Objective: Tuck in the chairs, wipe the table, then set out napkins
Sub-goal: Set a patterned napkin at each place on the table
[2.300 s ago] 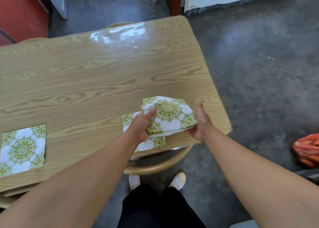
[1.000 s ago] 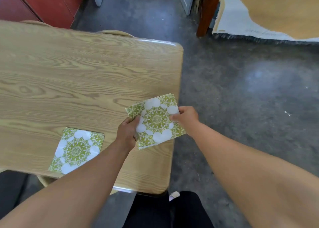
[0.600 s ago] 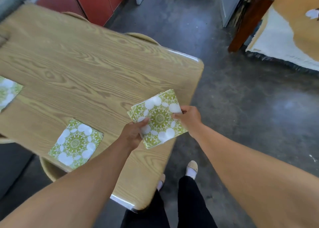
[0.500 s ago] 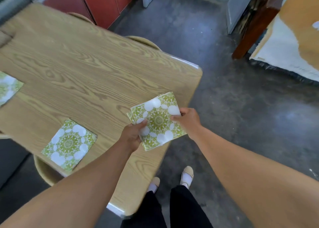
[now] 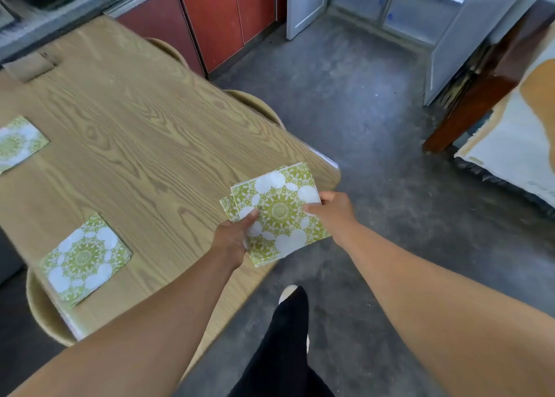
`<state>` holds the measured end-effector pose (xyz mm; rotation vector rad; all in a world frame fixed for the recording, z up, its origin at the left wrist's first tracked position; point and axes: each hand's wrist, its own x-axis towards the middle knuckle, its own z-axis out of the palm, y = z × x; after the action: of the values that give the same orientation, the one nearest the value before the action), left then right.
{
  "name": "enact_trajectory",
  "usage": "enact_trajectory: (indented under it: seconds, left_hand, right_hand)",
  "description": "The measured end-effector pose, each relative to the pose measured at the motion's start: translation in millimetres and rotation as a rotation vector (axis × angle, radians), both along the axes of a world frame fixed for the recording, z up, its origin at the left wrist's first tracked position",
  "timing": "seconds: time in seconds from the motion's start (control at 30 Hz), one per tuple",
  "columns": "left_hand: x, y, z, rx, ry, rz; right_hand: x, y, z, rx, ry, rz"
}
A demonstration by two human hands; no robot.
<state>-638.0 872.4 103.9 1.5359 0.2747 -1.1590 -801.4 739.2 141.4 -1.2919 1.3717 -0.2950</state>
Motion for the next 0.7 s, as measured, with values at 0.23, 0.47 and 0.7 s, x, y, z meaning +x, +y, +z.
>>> enact_trajectory:
  seconds: [0.23, 0.47, 0.7]
  left_hand:
    - [20, -59, -2, -0.016, -0.003, 0.071]
    - [34, -129, -6, 0.013, 0.031, 0.225]
    - [59, -174, -20, 0.074, 0.028, 0.311]
  right_hand:
    - [34, -80, -9, 0.017, 0.023, 0.041]
    - [74, -162, -16, 0.032, 0.042, 0.176]
    - [114, -222, -25, 0.052, 0.106, 0.325]
